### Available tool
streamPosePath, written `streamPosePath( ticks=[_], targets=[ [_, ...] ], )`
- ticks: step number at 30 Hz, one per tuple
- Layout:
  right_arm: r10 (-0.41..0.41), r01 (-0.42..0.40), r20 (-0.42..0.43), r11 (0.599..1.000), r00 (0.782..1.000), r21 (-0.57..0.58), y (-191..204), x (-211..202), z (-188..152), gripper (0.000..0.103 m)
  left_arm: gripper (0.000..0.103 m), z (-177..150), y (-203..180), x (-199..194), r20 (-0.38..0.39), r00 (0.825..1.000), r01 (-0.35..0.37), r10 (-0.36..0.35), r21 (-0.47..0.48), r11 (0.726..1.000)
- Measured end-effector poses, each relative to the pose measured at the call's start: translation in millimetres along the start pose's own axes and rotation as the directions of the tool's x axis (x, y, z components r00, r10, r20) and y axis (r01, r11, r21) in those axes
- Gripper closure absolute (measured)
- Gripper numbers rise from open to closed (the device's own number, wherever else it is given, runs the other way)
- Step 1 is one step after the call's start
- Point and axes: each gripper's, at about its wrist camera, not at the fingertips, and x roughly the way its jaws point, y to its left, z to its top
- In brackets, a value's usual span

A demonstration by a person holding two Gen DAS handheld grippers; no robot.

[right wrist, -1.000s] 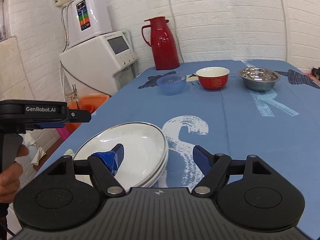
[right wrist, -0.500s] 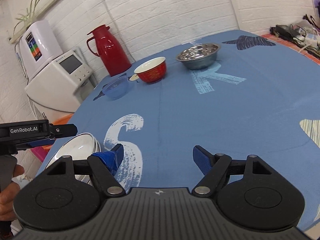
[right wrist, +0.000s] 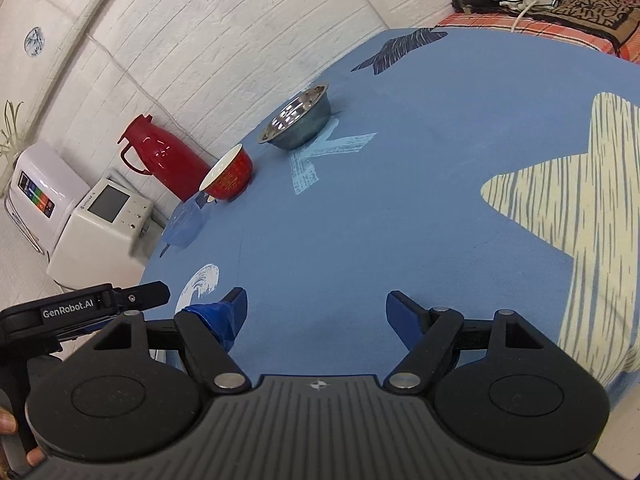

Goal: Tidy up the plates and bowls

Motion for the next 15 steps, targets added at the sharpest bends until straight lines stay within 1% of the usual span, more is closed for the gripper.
streamPosePath(
  ticks=[3,5,9,12,15],
  targets=[
    [-0.015,0.015,0.003,1.0,1.0,-0.001,-6,0,-1,0.04,0.027,1,-9,3,-0.001,1.0,0.008,-0.008,0.028,1.0],
    [-0.001,0.001,0.013,1.0,1.0,-0.012,-8,1,-1,0.04,0.027,2,-12,9,-0.013,1.0,0.014,-0.013,0.038,0.999],
    [0.007,-0.006,0.009,0.999,1.0,-0.046,-8,10,6,0.039,0.027,6,-9,25,-0.06,0.998,0.037,-0.036,0.021,0.999],
    [0.017,-0.014,0.023,0.992,1.0,-0.122,-6,13,3,0.039,0.027,10,0,36,-0.088,0.995,0.045,-0.046,-0.011,0.999],
    [0.018,-0.01,0.033,0.975,0.999,-0.223,-3,13,-3,0.039,0.027,20,7,48,-0.116,0.992,0.044,-0.046,-0.017,0.999]
  ],
)
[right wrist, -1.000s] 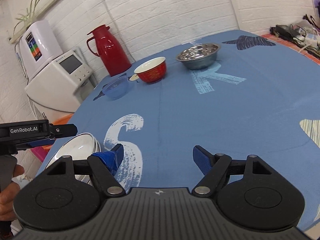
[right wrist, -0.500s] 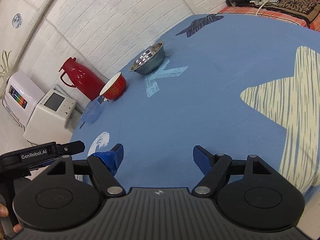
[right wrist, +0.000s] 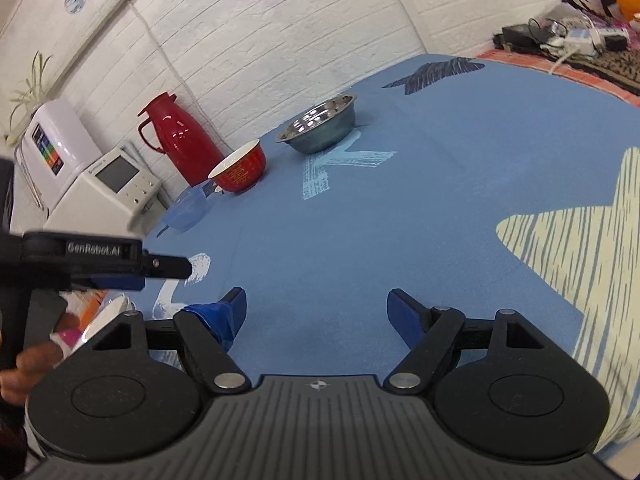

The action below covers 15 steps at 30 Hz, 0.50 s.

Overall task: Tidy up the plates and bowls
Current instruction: 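Reach the right tool to the steel bowl and grasp its rim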

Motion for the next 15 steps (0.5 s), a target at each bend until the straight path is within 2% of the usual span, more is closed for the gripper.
streamPosePath(
  ticks=[2,3,6,7,12,15],
  targets=[
    [-0.008,0.007,-0.028,0.999,1.0,-0.034,2,2,4,0.039,0.027,13,4,7,-0.015,1.0,-0.002,0.002,-0.003,1.0],
    [-0.005,0.004,-0.051,1.0,0.999,-0.014,1,3,10,0.039,0.027,22,6,11,-0.019,1.0,0.005,-0.005,-0.005,1.0],
    [0.085,-0.08,-0.07,0.994,0.994,0.073,-10,12,43,0.039,0.027,56,10,25,-0.029,0.998,0.048,-0.049,-0.042,0.998],
    [0.082,-0.077,-0.073,0.995,0.994,0.067,-11,17,58,0.039,0.027,68,10,31,-0.03,0.997,0.071,-0.073,-0.065,0.995],
    [-0.023,0.018,-0.034,0.992,0.999,-0.123,-4,63,135,0.039,0.027,119,11,72,-0.027,0.983,0.17,-0.18,-0.219,0.961],
    [-0.07,0.063,-0.036,0.985,0.997,-0.16,-7,109,180,0.039,0.027,146,11,108,-0.035,0.98,0.171,-0.194,-0.336,0.926]
  ],
)
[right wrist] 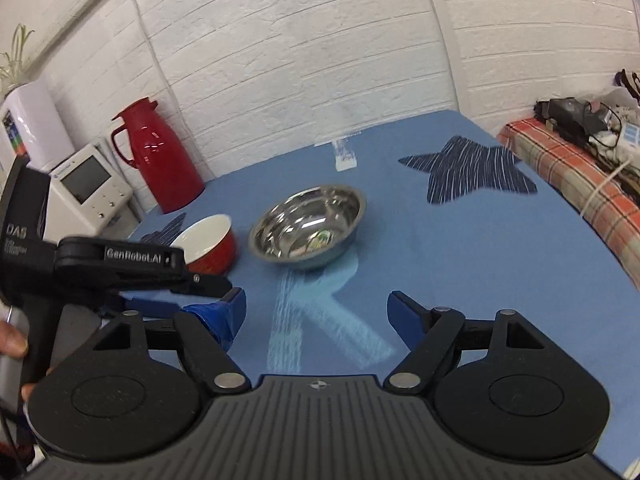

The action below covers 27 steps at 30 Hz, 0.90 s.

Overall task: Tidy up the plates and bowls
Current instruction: 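Reach the right tool to the steel bowl and grasp its rim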

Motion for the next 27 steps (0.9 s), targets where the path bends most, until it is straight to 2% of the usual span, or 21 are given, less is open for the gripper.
streamPosePath(
  ticks=[2,5,8,12,14,17,20,22,23,24,25,26,27],
  targets=[
    [-0.011,0.01,-0.027,0.999,1.0,-0.035,-3,34,25,0.039,0.027,12,0,19,-0.009,1.0,-0.012,0.011,-0.059,0.998],
    [-0.083,0.077,-0.063,0.992,0.995,-0.097,-2,86,48,0.039,0.027,28,4,44,-0.026,0.999,-0.034,0.03,-0.144,0.989],
    [-0.161,0.147,-0.095,0.978,0.982,-0.147,-4,131,58,0.039,0.027,40,8,59,-0.026,0.999,-0.043,0.038,-0.199,0.979],
    [-0.222,0.192,-0.152,0.964,0.963,-0.186,-8,175,58,0.039,0.027,44,9,72,-0.041,0.999,-0.04,0.031,-0.218,0.975],
    [-0.225,0.192,-0.162,0.961,0.961,-0.199,-8,187,57,0.039,0.028,43,9,77,-0.051,0.998,-0.033,0.021,-0.226,0.974],
    [-0.24,0.204,-0.157,0.955,0.958,-0.214,-6,195,53,0.039,0.029,43,5,78,-0.024,0.999,-0.047,0.043,-0.199,0.979],
    [-0.174,0.144,-0.18,0.975,0.968,-0.171,-5,198,51,0.043,0.034,42,2,81,-0.018,0.998,-0.056,0.053,-0.179,0.982],
    [-0.116,0.093,-0.179,0.987,0.977,-0.134,-5,192,47,0.05,0.042,41,0,81,-0.007,0.998,-0.066,0.065,-0.147,0.987],
    [-0.097,0.073,-0.189,0.989,0.977,-0.129,-3,190,44,0.053,0.058,42,-1,80,-0.003,0.998,-0.064,0.064,-0.127,0.99],
    [-0.077,0.052,-0.2,0.99,0.977,-0.13,0,186,42,0.057,0.081,42,-3,80,-0.007,0.998,-0.055,0.055,-0.098,0.994],
    [-0.054,0.026,-0.211,0.991,0.976,-0.135,5,181,38,0.062,0.086,41,-5,79,-0.012,0.999,-0.052,0.051,-0.072,0.996],
    [-0.056,0.025,-0.214,0.989,0.975,-0.142,10,175,36,0.06,0.095,39,-8,76,-0.01,0.998,-0.059,0.059,-0.05,0.997],
    [-0.057,0.026,-0.214,0.989,0.975,-0.145,13,169,33,0.06,0.098,36,-11,71,0.004,0.997,-0.071,0.071,-0.02,0.997]
  ],
)
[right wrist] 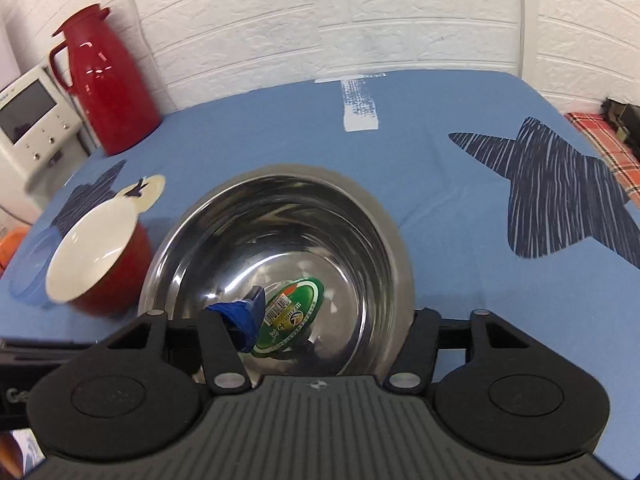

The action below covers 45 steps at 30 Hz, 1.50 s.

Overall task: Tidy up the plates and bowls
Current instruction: 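Reach the right tool to the steel bowl and grasp its rim, then lift the steel bowl with the right tool toward the plate stack, then lower the steel bowl onto the table beside the plates, open right tool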

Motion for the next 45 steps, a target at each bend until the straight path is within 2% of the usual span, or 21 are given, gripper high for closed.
streamPosePath(
  ticks=[6,8,13,17,23,28,35,37,39,40,42,45],
  targets=[
    [0.009,-0.009,-0.03,1.0,1.0,0.011,12,-45,-32,0.055,0.097,-30,-5,-45,-0.001,1.0,0.003,-0.002,0.11,0.994],
    [0.011,-0.012,-0.038,1.0,0.999,-0.02,22,-66,-47,0.055,0.097,-47,-4,-63,-0.011,1.0,0.009,-0.008,0.152,0.988],
    [0.019,-0.025,-0.077,0.996,0.997,-0.081,51,-119,-101,0.053,0.096,-108,6,-108,-0.064,0.998,0.036,-0.021,0.244,0.969],
    [0.03,-0.042,-0.12,0.994,0.992,-0.096,71,-145,-139,0.053,0.096,-154,21,-133,-0.109,0.994,0.055,-0.024,0.288,0.956],
    [0.041,-0.055,-0.146,0.994,0.988,-0.096,86,-165,-173,0.052,0.096,-195,42,-161,-0.111,0.993,0.081,-0.05,0.295,0.952],
    [0.026,-0.041,-0.159,0.995,0.987,-0.096,92,-167,-181,0.051,0.096,-207,49,-159,-0.136,0.989,0.087,-0.053,0.26,0.962],
    [0.018,-0.049,-0.171,0.983,0.985,-0.176,108,-171,-191,0.051,0.094,-215,66,-159,-0.154,0.986,0.101,-0.067,0.225,0.969],
    [0.012,-0.038,-0.171,0.987,0.985,-0.154,104,-171,-188,0.053,0.082,-213,67,-160,-0.161,0.985,0.101,-0.067,0.214,0.972],
    [-0.001,-0.013,-0.152,0.995,0.988,-0.096,94,-175,-184,0.053,0.032,-210,71,-165,-0.133,0.989,0.094,-0.069,0.192,0.977],
    [0.005,-0.014,-0.138,0.998,0.99,-0.063,88,-179,-183,0.053,0.028,-209,72,-170,-0.112,0.989,0.113,-0.093,0.185,0.976],
    [0.018,-0.019,-0.118,1.0,0.993,-0.004,78,-186,-179,0.052,0.029,-205,72,-179,-0.068,0.994,0.1,-0.088,0.189,0.977],
    [0.024,-0.02,-0.076,0.999,0.997,0.048,68,-195,-174,0.052,0.029,-196,72,-193,-0.03,0.991,0.133,-0.13,0.195,0.972]
  ],
)
